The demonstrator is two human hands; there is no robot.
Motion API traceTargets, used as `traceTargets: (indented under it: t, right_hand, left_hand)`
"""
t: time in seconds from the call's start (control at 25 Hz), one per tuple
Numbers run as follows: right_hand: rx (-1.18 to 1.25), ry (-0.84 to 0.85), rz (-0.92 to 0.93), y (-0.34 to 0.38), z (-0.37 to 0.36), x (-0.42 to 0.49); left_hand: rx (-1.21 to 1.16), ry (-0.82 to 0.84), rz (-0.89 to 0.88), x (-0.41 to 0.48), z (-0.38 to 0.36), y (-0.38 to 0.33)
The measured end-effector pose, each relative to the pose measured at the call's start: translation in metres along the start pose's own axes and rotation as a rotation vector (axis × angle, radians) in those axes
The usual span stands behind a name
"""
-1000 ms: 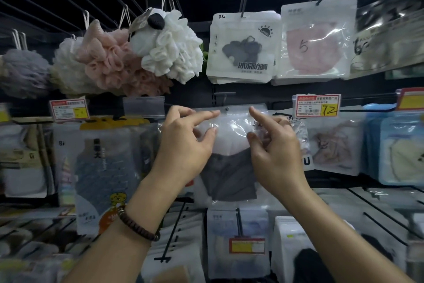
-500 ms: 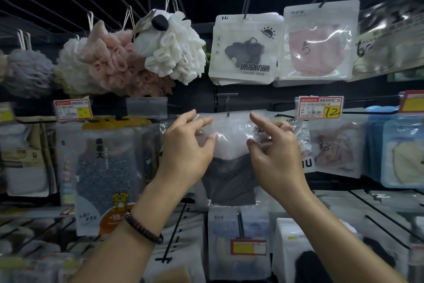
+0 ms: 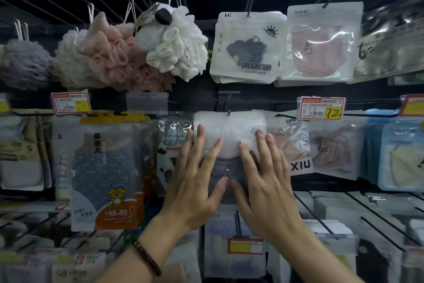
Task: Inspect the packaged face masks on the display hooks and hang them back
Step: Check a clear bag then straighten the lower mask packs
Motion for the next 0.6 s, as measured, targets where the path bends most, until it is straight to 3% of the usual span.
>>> traceTargets:
  t: [0.32, 0.6]
  right_hand:
    - [-0.074, 0.322, 0.059, -0.033, -0.033, 0.036]
    - [0.005, 0.432, 0.067, -0.044, -0.038, 0.051]
  left_hand:
    - [0.174, 0.168, 0.039, 0.034, -0.026, 0.031]
    - [0.218, 0.214, 0.116, 0.045, -0.033, 0.034]
Point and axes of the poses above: each hand's wrist, its own x-axis towards the middle knuckle, its own z-axis out of the back of the hand, y = z × x, the point moved 4 cm from there along x, towards the middle knuckle, and after that the axes turned 4 degrees about -x, right-handed, at the moved point
